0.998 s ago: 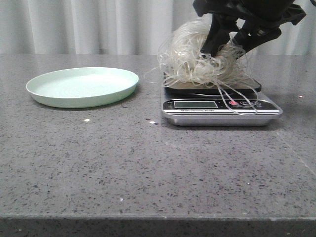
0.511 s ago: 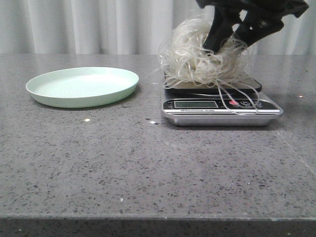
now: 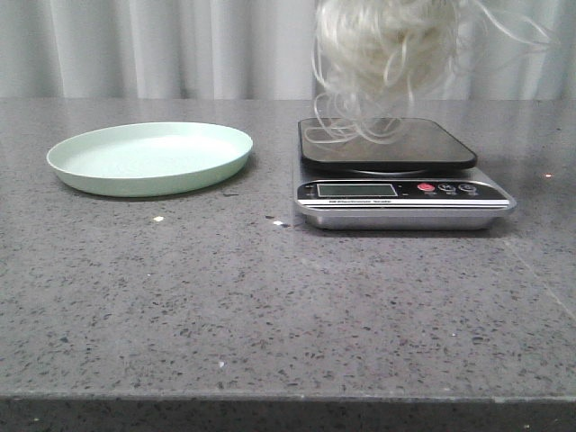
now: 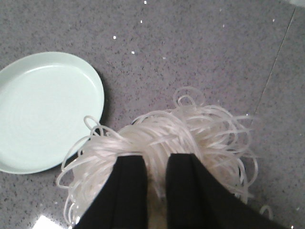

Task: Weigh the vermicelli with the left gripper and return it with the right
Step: 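Lift the vermicelli with the right gripper and carry it to the plate, then lower the vermicelli onto the green plate and open the right gripper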

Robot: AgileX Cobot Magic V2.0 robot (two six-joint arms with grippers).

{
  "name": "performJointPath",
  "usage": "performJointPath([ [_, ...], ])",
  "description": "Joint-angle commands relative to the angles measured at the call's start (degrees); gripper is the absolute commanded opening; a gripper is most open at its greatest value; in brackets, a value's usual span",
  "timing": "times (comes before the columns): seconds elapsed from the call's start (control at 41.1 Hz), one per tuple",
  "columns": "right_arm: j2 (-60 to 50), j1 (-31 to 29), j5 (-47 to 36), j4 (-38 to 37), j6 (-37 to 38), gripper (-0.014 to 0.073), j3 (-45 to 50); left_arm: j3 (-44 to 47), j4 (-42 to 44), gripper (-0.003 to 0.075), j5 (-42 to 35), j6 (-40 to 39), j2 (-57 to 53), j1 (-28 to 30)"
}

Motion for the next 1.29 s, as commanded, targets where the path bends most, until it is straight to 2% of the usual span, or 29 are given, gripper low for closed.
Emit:
performJointPath([
  [0.0,-2.5,0.5,-4.7,0.2,-0.2,0.0151,-4.7,-1.4,-0.9,0.0137,-4.5,-0.7,0.2,0.0],
  [0.292,0.0,4.9,-8.6,0.2,-0.2,0.0151,-10.9,-1.4,-0.9,0.0137,-4.9,-0.7,0.2,0.0],
  [0.608,12.0,13.0,-13.0,0.2,-0.2,0.0151,-19.5,-1.4,-0.9,0.0137,-5.9,-0.7,0.2,0.0],
  [0.925,24.6,18.3,-12.3,0.2,-0.2,0.0151,-29.5,-1.4,-0.9,0.0137,-6.4,-0.7,0.2,0.0],
  [1.265,28.8,18.9,-7.9,0.1,-0.2,0.0151,-30.0,-1.4,-0.9,0.0137,-6.4,-0.7,0.2,0.0],
])
